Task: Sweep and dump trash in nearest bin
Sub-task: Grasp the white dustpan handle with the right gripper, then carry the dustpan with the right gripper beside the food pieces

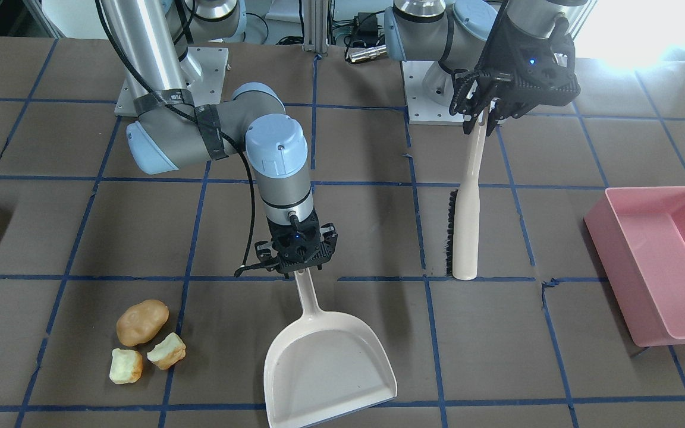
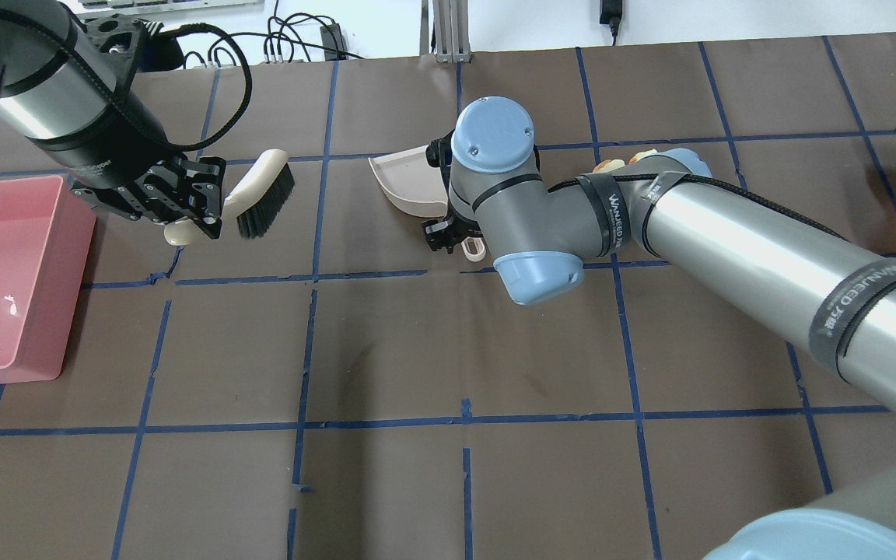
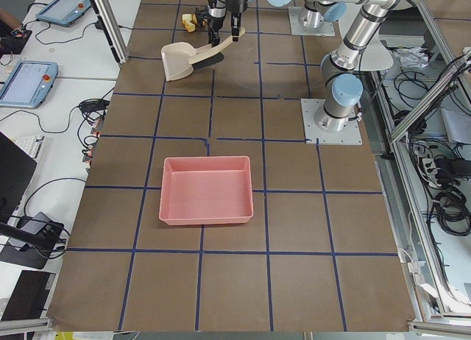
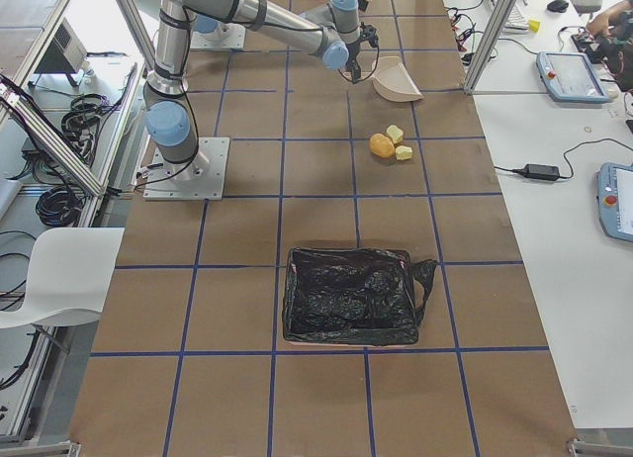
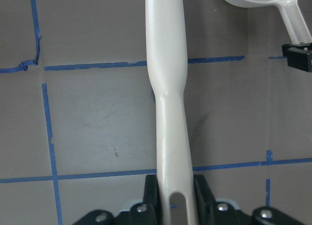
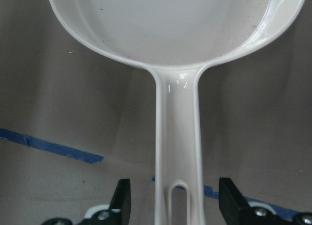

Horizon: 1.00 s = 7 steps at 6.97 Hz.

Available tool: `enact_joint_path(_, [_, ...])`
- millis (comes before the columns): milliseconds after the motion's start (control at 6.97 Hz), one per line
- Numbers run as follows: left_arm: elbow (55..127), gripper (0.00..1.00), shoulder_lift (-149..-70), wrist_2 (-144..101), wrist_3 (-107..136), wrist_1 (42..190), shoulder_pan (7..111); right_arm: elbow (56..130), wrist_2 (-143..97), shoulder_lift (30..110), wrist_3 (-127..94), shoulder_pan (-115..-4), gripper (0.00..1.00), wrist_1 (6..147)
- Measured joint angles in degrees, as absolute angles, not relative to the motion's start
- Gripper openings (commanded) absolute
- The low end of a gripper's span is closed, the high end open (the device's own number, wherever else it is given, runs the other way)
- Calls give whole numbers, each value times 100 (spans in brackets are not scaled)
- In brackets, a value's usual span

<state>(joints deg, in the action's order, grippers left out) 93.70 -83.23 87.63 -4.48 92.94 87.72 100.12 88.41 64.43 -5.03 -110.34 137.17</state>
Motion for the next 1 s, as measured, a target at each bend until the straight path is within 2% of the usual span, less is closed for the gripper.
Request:
enact_joint_path(143, [9370, 0, -8323, 8763, -448, 9297, 8771, 10014, 8843, 6432, -507, -11036, 53, 13713])
enact_joint_path(287, [9371, 0, -8323, 8761, -448, 9298, 8771, 10013, 8847, 6428, -509, -11037, 31, 13707])
enact_joint_path(430, [9374, 0, -8323, 8759, -448, 9299, 8771, 10007, 8849, 6430, -509, -11029, 16, 13664])
enact_joint_path(574, [9377, 0, -8323, 8761, -448, 9299, 8771, 9995, 8850, 6443, -510, -11018, 7, 13570])
enact_joint_path(1004, [9373, 0, -8323, 8768, -448, 9299, 8772, 9971, 8853, 6476, -508, -10990, 0, 13428])
